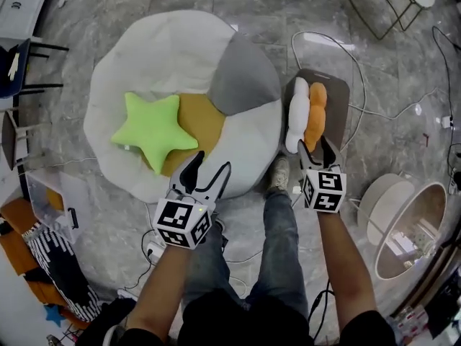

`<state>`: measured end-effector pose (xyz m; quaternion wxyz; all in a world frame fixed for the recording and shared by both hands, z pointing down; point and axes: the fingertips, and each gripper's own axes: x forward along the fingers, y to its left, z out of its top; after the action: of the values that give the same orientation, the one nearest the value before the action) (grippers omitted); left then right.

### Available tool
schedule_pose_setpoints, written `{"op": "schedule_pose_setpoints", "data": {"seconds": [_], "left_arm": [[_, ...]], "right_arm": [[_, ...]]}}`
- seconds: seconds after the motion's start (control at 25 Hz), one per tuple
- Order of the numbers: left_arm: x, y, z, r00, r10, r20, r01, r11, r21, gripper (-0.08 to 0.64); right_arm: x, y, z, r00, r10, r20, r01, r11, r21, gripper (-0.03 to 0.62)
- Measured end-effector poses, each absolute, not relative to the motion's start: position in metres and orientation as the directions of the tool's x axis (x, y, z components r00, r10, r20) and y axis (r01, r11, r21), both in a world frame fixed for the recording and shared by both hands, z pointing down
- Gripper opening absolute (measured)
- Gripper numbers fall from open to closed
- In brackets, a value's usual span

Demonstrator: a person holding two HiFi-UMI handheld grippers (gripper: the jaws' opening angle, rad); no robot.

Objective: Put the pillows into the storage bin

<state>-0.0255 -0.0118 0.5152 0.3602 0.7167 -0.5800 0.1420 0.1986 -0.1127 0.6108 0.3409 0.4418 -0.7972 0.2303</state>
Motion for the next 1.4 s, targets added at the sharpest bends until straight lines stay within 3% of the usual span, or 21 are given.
{"op": "schedule_pose_setpoints", "data": {"seconds": [0.32,0.64,1.2,1.4], "left_arm": [[-0.106,0.047,0.491,0.176,-0.776,0.606,-0.944,0.041,0.327,0.282],[-0.188,0.14,0.527,0.052,-0.733,0.679,-0.933,0.207,0.294,0.282],[-0.26,0.206,0.589,0.014,-0.683,0.731,-0.894,0.319,0.315,0.282],[-0.274,0.241,0.611,0.017,-0.652,0.758,-0.877,0.354,0.324,0.282]], "right_arm": [[0.098,-0.087,0.581,-0.478,-0.509,0.716,-0.773,0.63,-0.068,0.273],[-0.019,-0.024,0.603,-0.569,-0.358,0.74,-0.615,0.783,-0.095,0.273],[-0.143,0.062,0.657,-0.592,-0.156,0.79,-0.462,0.869,-0.175,0.273],[-0.181,0.098,0.697,-0.575,-0.08,0.814,-0.473,0.844,-0.252,0.273]]}}
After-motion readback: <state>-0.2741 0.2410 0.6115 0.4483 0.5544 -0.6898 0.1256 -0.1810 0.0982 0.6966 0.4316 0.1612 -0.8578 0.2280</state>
